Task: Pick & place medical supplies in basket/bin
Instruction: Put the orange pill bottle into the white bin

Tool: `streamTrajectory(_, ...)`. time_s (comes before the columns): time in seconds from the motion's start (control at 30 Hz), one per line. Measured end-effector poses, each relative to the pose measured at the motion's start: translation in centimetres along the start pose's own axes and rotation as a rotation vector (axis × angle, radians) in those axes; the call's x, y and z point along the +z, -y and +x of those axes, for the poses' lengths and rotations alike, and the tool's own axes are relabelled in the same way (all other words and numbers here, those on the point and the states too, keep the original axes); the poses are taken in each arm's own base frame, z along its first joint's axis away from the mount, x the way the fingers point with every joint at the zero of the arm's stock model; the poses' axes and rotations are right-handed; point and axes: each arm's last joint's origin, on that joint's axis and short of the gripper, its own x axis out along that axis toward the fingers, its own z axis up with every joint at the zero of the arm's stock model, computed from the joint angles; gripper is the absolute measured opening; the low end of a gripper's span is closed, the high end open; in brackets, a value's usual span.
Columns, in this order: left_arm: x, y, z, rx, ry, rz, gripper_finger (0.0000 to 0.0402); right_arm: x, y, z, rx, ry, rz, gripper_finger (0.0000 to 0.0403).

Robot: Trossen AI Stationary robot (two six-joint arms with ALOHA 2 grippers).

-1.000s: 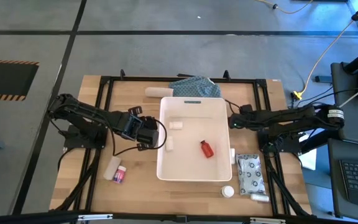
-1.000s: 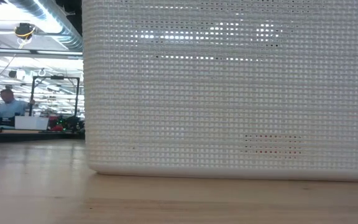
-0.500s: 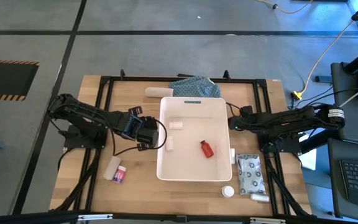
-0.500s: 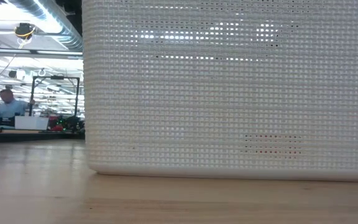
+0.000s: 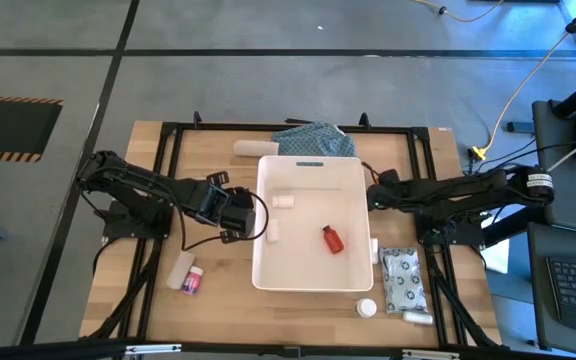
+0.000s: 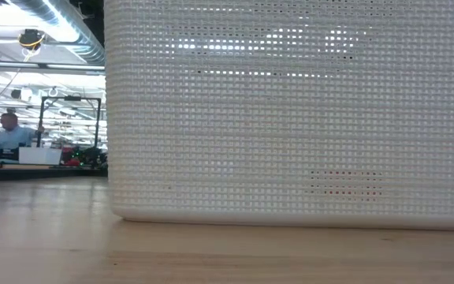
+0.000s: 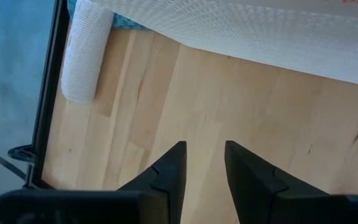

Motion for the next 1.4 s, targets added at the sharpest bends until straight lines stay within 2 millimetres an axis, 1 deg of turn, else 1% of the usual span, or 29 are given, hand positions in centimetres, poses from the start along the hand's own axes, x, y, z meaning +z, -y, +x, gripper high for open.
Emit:
streamTrajectory(0.17, 0.0, 0.0, 0.0, -0.009, -0.005, -0.009, 0.0102, 1.9, -1.1, -1.9, 0.000, -0.003, -0.040, 0.0199)
streamTrajectory(0.27, 0.0, 0.1, 0.0, -0.022, -0.013, -0.009, 0.0103, 3.2, -1.1, -3.4, -0.066, -0.010, -0.080, 0.0198)
streamTrajectory(0.4, 0.0, 0.1, 0.0, -0.026, -0.015, -0.009, 0.0104, 5.3, -1.0, -5.9, -0.155, 0.039, -0.114, 0.0199)
streamTrajectory(0.57, 0.0, 0.1, 0.0, -0.026, -0.015, -0.009, 0.0100, 8.0, -1.2, -9.2, -0.165, 0.064, -0.136, 0.0199)
streamTrajectory(0.67, 0.0, 0.1, 0.0, -0.026, -0.014, -0.009, 0.0100, 9.6, -1.4, -11.2, -0.136, 0.082, -0.173, 0.0199)
streamTrajectory(0.77, 0.0, 0.1, 0.0, -0.026, -0.015, -0.008, 0.0100, 11.3, -1.8, -13.3, -0.053, 0.089, -0.242, 0.0199)
streamTrajectory(0.9, 0.0, 0.1, 0.0, -0.025, -0.015, -0.008, 0.0100, 13.1, -2.3, -16.1, 0.115, 0.066, -0.357, 0.0199)
streamTrajectory(1.03, 0.0, 0.1, 0.0, -0.025, -0.015, -0.007, 0.0098, 14.1, -2.7, -18.7, 0.290, 0.047, -0.416, 0.0199)
streamTrajectory(1.13, -0.1, 0.1, 0.0, -0.025, -0.015, -0.005, 0.0098, 14.5, -3.4, -20.4, 0.387, 0.054, -0.474, 0.0199)
streamTrajectory(1.2, 0.0, 0.1, 0.0, -0.025, -0.015, -0.005, 0.0099, 14.7, -4.2, -21.4, 0.440, 0.086, -0.531, 0.0199)
streamTrajectory(1.3, 0.0, 0.1, 0.0, -0.025, -0.015, -0.005, 0.0099, 15.0, -6.0, -22.8, 0.510, 0.138, -0.620, 0.0199)
streamTrajectory(1.4, -0.1, 0.1, 0.0, -0.025, -0.015, -0.006, 0.0098, 15.0, -8.1, -23.8, 0.588, 0.130, -0.718, 0.0199)
